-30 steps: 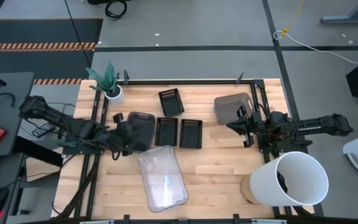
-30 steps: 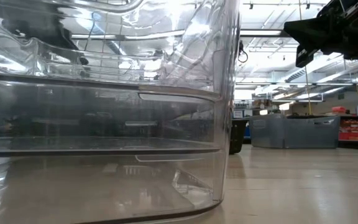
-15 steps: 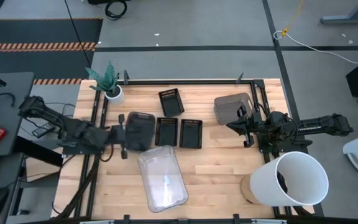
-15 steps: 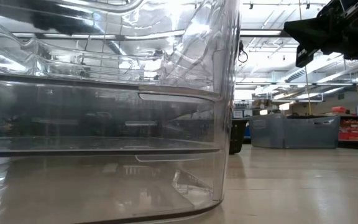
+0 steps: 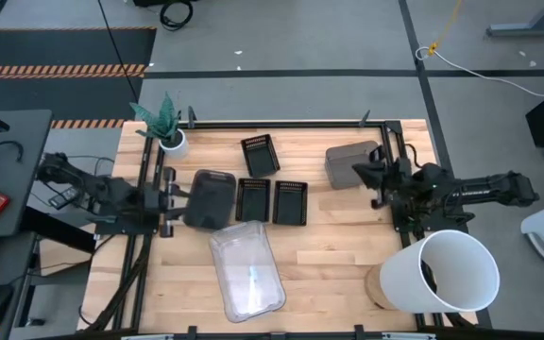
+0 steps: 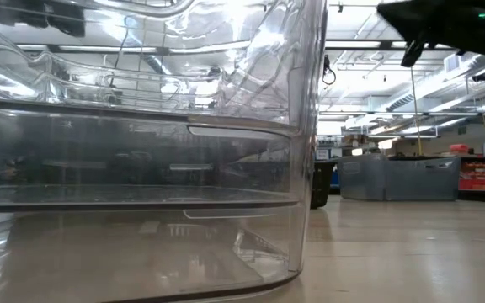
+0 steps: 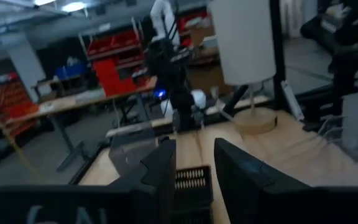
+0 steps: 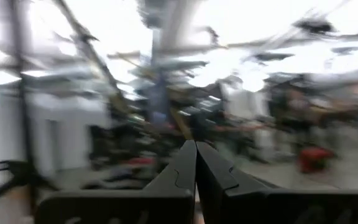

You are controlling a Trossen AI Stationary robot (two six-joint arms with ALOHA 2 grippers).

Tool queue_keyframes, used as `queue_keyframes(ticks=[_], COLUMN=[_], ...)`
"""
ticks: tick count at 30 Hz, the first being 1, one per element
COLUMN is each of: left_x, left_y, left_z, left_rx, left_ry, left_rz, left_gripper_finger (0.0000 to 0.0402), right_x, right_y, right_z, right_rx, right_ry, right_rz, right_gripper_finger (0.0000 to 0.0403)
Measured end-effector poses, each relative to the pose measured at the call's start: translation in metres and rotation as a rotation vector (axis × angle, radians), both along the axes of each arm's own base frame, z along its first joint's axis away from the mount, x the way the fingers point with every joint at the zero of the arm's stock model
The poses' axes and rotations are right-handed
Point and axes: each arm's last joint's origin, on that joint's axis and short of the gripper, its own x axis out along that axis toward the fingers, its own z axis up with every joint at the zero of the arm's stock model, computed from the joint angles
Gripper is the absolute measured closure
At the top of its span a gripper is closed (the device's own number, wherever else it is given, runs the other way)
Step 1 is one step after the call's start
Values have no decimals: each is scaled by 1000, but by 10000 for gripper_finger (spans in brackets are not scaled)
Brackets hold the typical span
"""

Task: Stack baskets by color
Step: Stack the transparent black bin on top of the transparent black bin

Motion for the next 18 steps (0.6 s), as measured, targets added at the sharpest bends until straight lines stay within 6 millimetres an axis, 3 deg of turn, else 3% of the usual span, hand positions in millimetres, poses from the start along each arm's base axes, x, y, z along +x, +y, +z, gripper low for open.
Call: queue_keyframes(ticks=[5, 11, 18], left_x=[-7, -2, -1], left_y=[1, -1, 0], left_z=[2, -25, -32], left_rx=[-6, -24, -77], left_ry=[-65, -131, -125], left_rz=[-65, -75, -76], left_gripper_finger=[285, 285, 285], right_x=[17, 44, 89], right_y=[-10, -21, -32], right_z=[12, 26, 7], right_rx=[20, 99, 302], right_ry=[88, 136, 309], right_rz=[-153, -178, -120], right_gripper_finger=[393, 393, 393])
